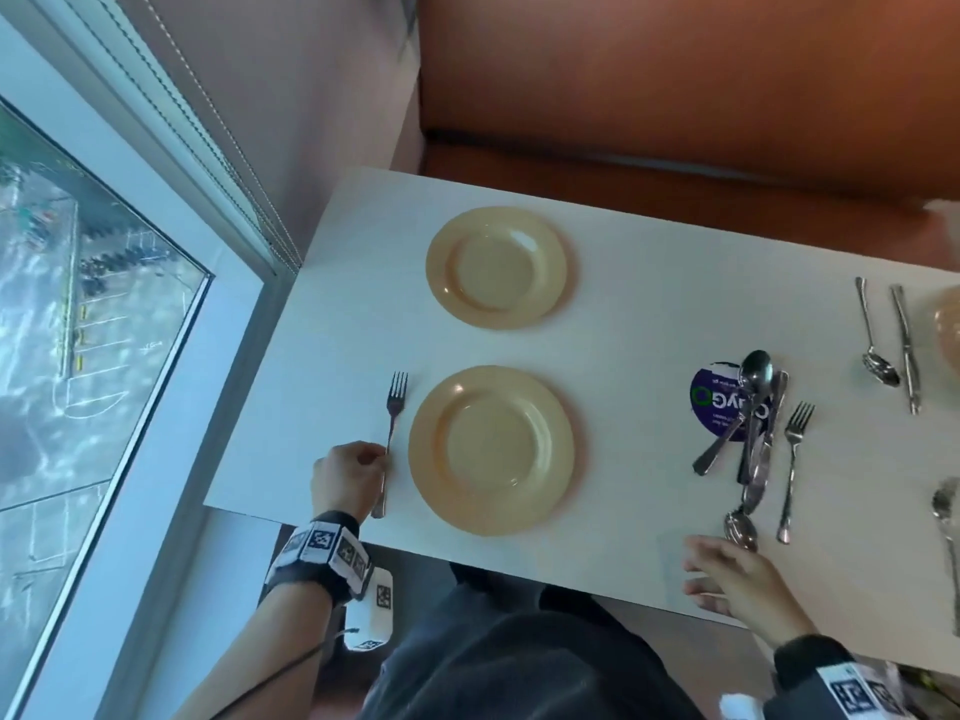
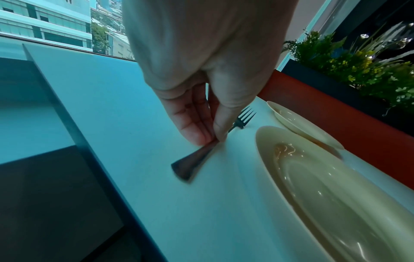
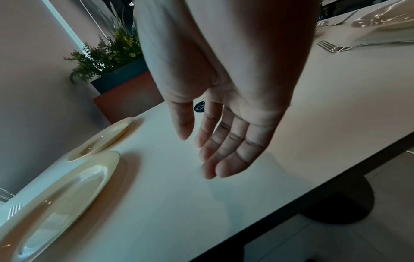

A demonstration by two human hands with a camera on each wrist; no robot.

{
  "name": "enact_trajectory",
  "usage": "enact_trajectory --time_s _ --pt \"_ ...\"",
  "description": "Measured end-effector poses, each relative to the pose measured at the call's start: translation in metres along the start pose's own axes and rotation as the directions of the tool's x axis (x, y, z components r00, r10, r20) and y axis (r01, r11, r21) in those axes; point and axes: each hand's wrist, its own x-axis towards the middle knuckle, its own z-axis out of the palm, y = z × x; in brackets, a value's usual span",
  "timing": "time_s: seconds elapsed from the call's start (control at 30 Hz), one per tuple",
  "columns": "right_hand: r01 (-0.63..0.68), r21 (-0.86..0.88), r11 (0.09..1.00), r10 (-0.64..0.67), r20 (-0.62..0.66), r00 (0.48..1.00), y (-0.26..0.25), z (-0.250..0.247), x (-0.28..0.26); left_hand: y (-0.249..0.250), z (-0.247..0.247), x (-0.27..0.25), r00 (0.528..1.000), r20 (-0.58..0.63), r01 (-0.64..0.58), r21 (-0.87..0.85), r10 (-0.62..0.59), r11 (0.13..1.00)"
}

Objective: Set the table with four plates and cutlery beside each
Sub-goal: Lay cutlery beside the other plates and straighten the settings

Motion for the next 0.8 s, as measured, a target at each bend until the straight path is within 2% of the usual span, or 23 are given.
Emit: enact_trajectory --time_s 0.27,0.4,0.47,0.67,0.8 --pt "0.012 0.043 0.999 -0.009 -0.053 0.999 0.011 -0.023 0.007 0.006 0.001 -0.008 0.999 -0.041 0.012 0.031 -0.011 0.999" --pt "0.071 0.022 0.997 -0.066 -0.17 0.983 0.012 -0.054 0.018 0.018 -0.006 -0.023 0.989 -0.145 -0.013 0.029 0.017 1.0" --pt "0.094 -0.025 0.995 -0.097 -0.254 0.962 0.008 -0.072 0.026 0.025 -0.008 -0.033 0.986 -0.16 -0.033 0.033 0.038 0.999" --pt "0.107 -0.235 0.966 -0.196 -0.399 0.896 -0.012 -0.114 0.071 0.073 0.002 -0.084 0.979 -0.095 -0.173 0.067 0.179 0.983" --pt "0.066 -0.302 0.951 -0.19 -0.402 0.896 -0.024 -0.123 0.092 0.111 0.023 -0.122 0.965 -0.003 -0.263 0.044 0.263 0.964"
